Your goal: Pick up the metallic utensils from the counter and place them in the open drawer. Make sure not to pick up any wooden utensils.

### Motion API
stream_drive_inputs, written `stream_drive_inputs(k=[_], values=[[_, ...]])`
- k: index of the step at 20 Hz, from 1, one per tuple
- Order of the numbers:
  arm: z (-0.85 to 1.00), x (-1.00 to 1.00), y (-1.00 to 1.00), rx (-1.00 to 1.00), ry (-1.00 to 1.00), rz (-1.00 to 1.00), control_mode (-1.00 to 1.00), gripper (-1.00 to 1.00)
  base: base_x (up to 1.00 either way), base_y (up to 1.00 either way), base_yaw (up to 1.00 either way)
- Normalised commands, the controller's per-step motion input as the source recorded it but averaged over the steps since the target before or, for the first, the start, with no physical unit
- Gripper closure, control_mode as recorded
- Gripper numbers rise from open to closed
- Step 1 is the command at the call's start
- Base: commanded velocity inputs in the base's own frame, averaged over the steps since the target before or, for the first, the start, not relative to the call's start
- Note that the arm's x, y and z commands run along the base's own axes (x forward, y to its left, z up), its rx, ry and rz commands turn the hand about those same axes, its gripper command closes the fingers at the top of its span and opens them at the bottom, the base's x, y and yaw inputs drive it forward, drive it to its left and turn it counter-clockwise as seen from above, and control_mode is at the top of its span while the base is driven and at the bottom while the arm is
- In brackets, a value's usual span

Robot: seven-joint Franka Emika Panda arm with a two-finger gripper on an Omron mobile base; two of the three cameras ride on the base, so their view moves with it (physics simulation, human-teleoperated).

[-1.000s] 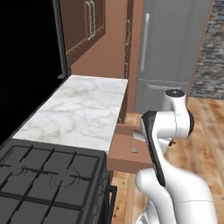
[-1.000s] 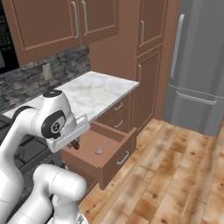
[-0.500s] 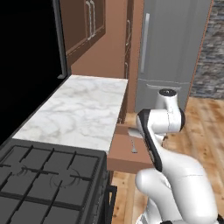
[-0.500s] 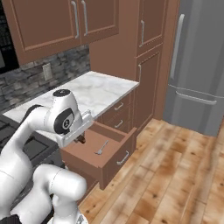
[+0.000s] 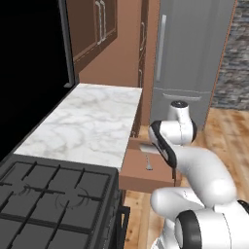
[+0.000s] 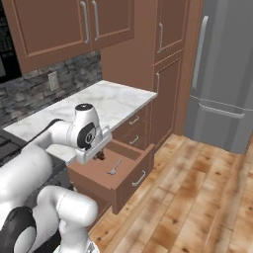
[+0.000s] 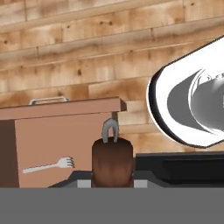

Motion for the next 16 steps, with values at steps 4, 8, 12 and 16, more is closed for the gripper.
stream_drive_inputs(k=[4, 8, 12, 16], values=[[-0.39, 0.21, 0.01, 0.02, 0.13, -0.18, -1.0, 1.0, 0.0, 0.0, 0.0], [-0.15, 0.33, 0.0, 0.04, 0.2, -0.55, -1.0, 1.0, 0.0, 0.0, 0.0], [-0.01, 0.36, 0.0, 0.04, 0.07, -0.65, -1.0, 1.0, 0.0, 0.0, 0.0], [0.0, 0.26, -0.09, 0.05, -0.01, -0.48, -1.0, 1.0, 0.0, 0.0, 0.0]])
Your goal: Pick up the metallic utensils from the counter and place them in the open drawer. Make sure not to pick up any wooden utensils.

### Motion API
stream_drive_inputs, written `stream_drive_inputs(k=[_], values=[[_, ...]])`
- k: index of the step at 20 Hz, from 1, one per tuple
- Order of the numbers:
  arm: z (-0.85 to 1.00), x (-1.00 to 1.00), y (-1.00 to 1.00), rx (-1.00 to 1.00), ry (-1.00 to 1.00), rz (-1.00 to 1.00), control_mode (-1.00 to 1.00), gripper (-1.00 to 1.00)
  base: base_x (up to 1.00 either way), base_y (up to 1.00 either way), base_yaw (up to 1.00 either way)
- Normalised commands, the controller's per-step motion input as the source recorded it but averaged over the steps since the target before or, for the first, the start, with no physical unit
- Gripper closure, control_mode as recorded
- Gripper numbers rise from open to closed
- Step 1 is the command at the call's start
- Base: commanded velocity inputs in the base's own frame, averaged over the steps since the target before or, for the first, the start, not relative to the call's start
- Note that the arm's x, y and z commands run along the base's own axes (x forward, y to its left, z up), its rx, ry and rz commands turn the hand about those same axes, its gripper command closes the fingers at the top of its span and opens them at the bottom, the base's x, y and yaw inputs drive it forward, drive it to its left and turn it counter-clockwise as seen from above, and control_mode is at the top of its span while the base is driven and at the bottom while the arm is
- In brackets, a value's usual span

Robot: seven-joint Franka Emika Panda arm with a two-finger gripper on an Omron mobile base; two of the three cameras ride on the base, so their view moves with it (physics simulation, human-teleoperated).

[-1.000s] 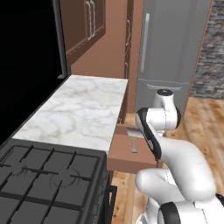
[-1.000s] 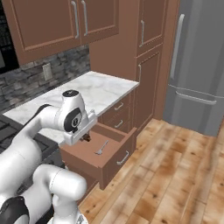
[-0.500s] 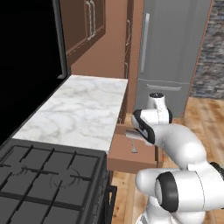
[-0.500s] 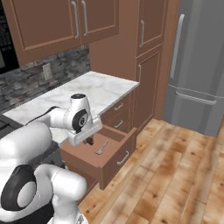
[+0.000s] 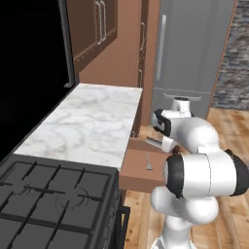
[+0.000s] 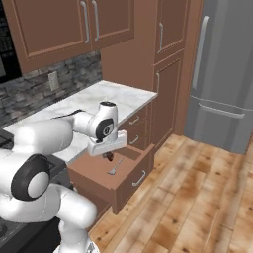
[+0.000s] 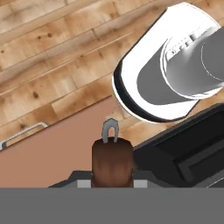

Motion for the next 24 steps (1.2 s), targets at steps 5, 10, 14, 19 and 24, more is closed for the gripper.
stream_drive_inputs(k=[5, 10, 14, 19, 24], values=[[0.0, 0.03, -0.19, 0.07, -0.01, -0.27, -1.0, 1.0, 0.0, 0.0, 0.0], [0.0, 0.0, 0.18, -0.07, 0.0, -0.04, -1.0, 1.0, 0.0, 0.0, 0.0], [0.0, 0.31, 0.37, -0.13, 0.01, -0.25, -1.0, 1.0, 0.0, 0.0, 0.0], [-0.08, 0.12, 0.05, -0.09, 0.05, -0.71, -1.0, 1.0, 0.0, 0.0, 0.0], [0.01, 0.05, 0.17, 0.0, 0.0, -0.54, -1.0, 1.0, 0.0, 0.0, 0.0]])
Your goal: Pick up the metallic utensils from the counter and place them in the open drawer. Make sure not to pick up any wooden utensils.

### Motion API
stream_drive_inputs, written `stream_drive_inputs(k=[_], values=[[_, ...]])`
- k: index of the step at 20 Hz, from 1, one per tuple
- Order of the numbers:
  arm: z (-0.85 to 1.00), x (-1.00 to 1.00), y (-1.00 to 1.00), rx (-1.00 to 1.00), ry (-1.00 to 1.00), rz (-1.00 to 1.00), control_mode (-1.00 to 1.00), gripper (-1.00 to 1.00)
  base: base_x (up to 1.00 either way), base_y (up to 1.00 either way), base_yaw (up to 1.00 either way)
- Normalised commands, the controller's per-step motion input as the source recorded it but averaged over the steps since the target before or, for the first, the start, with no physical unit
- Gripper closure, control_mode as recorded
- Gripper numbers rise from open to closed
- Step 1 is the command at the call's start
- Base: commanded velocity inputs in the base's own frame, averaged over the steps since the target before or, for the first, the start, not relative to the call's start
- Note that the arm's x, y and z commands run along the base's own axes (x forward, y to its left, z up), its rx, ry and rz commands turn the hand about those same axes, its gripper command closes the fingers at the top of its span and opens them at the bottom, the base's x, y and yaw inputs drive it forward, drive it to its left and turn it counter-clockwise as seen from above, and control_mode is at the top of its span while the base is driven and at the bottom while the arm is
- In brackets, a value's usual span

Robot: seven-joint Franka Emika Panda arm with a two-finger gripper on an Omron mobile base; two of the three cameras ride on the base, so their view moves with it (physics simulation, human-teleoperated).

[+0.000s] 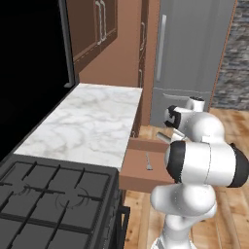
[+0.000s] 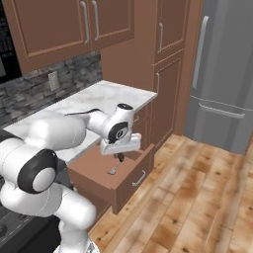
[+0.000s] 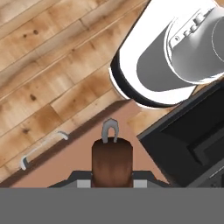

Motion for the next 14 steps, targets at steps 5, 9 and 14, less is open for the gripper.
stream_drive_inputs(k=[5, 9, 14], values=[[0.0, 0.16, 0.3, 0.0, 0.01, -0.64, -1.0, 1.0, 0.0, 0.0, 0.0], [0.0, -0.03, 0.16, 0.0, -0.02, -0.11, -1.0, 1.0, 0.0, 0.0, 0.0], [0.03, -0.03, -0.15, 0.03, 0.0, 0.05, -1.0, 1.0, 0.0, 0.0, 0.0]])
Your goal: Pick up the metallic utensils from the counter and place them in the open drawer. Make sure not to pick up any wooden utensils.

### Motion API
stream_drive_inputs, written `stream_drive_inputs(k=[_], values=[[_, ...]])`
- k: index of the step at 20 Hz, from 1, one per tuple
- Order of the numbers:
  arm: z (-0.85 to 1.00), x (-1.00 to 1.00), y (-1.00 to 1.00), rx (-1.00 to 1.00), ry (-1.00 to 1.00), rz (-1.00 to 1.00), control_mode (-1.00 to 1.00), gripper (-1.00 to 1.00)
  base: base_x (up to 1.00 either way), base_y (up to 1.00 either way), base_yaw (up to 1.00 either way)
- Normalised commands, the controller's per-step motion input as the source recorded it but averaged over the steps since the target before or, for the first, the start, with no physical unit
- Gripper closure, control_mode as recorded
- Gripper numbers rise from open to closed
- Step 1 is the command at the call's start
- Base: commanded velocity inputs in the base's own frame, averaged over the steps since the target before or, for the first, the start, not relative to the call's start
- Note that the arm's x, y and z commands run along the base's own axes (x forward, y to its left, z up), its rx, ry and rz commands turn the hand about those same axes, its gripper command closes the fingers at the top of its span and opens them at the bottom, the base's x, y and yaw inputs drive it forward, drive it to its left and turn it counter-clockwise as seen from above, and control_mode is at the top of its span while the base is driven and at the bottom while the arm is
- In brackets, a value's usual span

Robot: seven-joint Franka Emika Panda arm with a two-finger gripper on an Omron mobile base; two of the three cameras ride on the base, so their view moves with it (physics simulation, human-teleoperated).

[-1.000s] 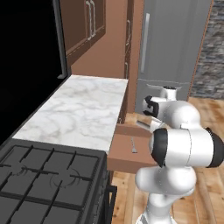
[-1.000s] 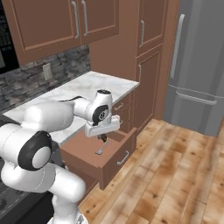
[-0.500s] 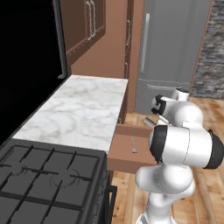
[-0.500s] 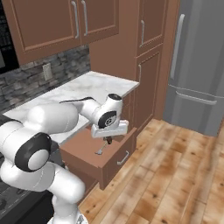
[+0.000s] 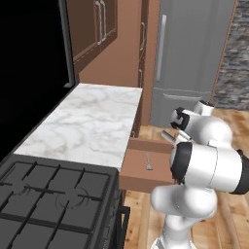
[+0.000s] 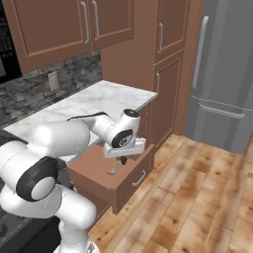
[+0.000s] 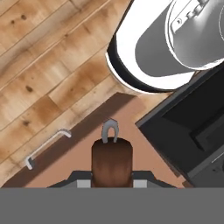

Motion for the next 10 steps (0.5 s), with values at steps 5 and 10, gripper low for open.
stream_drive_inputs(k=[5, 10], values=[[0.37, 0.13, -0.27, -0.01, 0.0, 0.4, -1.0, 1.0, 0.0, 0.0, 0.0], [0.28, 0.34, -0.01, -0.05, 0.0, 0.6, -1.0, 1.0, 0.0, 0.0, 0.0]])
